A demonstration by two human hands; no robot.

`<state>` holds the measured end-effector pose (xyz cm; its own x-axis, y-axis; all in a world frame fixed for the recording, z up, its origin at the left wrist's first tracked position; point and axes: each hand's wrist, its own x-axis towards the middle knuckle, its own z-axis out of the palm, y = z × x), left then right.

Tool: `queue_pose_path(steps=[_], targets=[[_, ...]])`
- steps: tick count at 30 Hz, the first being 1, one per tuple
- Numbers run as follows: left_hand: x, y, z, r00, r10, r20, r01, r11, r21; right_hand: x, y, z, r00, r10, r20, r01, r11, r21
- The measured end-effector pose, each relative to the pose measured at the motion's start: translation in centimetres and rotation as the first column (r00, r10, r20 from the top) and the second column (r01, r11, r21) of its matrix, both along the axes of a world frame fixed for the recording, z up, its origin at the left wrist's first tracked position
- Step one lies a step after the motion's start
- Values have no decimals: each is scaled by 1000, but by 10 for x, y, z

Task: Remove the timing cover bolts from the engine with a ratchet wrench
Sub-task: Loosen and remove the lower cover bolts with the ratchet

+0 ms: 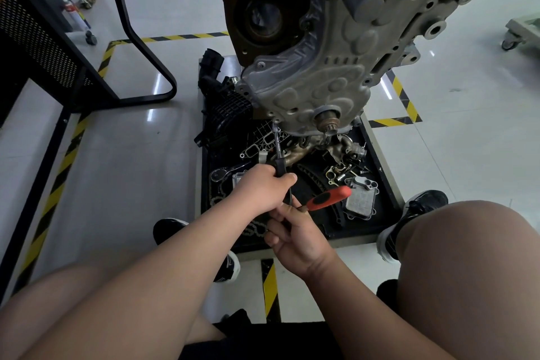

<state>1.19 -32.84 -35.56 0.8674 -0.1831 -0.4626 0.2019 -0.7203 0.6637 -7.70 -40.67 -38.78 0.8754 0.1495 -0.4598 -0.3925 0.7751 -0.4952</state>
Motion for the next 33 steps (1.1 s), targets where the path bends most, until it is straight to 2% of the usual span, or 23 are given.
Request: queue_pose_path(steps=[5,7,9,11,13,14,15,17,20,22,23,26,28,31,33], targets=[[-1,0,2,1000,-16,11,16,1000,-16,0,-4,-3,999,37,33,-37,999,3],[-1,1,2,999,-20,27,21,1000,-6,1,-7,-2,996,78,51,-72,992,-105],[-1,1,1,999,-23,32,23,1000,-5,1,-10,2,991,117,63,-92,945,-313],[-1,0,0,999,-18,50,19,1000,-14,0,-10,7,987,154,55,-90,793,-602],[-1,-1,-1,997,-11,75,14,999,-33,1,-8,9,985,170,-19,-103,505,-857],[-1,-2,-1,996,-12,85,15,999,-35,1,-6,8,982,179,-63,-125,362,-924],[-1,-2,-1,995,-14,95,17,999,-32,1,-5,8,976,194,-103,-152,260,-954],[-2,-2,-2,994,-13,106,17,999,-33,1,0,7,966,214,-147,-183,162,-970],[-3,-1,-3,994,-15,109,20,999,-40,4,1,7,966,206,-160,-184,102,-978],[-3,-1,-4,994,-21,103,25,999,-44,6,0,9,967,203,-152,-176,104,-979],[-2,-1,-4,995,-18,100,23,999,-44,6,0,9,968,208,-138,-170,146,-974],[3,0,-5,993,17,116,-14,1000,-26,8,-2,10,979,196,-62,-137,395,-909],[6,1,-6,993,22,112,-20,1000,-15,7,-3,11,985,171,-24,-110,515,-850],[6,1,-9,995,2,96,1,1000,-30,5,-3,12,987,161,7,-95,619,-780],[5,1,-12,995,4,96,0,999,-42,6,-3,11,988,153,20,-86,653,-752]])
